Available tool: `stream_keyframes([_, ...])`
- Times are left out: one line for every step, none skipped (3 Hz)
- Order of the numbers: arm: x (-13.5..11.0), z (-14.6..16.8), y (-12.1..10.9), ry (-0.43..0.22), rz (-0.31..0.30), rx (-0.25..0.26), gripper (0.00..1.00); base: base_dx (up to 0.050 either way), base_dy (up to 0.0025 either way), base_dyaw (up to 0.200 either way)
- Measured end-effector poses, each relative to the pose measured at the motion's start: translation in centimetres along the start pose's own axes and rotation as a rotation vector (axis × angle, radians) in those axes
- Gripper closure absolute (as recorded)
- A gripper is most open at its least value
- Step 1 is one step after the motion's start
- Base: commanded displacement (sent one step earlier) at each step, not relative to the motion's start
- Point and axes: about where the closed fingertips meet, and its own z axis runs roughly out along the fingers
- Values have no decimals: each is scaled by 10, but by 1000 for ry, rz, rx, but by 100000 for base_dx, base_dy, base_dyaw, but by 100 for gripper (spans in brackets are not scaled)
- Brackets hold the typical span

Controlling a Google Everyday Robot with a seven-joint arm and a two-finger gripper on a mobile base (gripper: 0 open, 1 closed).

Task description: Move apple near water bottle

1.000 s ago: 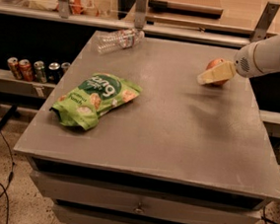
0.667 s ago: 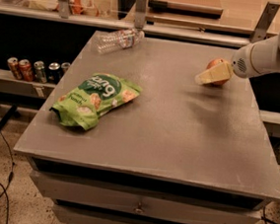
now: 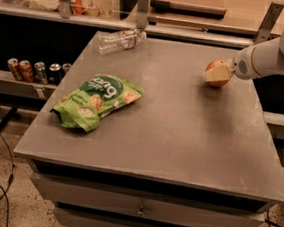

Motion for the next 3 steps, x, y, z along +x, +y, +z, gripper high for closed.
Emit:
stream_keyframes([0,2,2,-6,-1,-10,64,0,0,0])
stream_keyframes([-12,-3,3,-25,-29,-13,88,0,0,0])
stream_keyframes([-31,-14,2,-59,-66,-6,100,0,0,0])
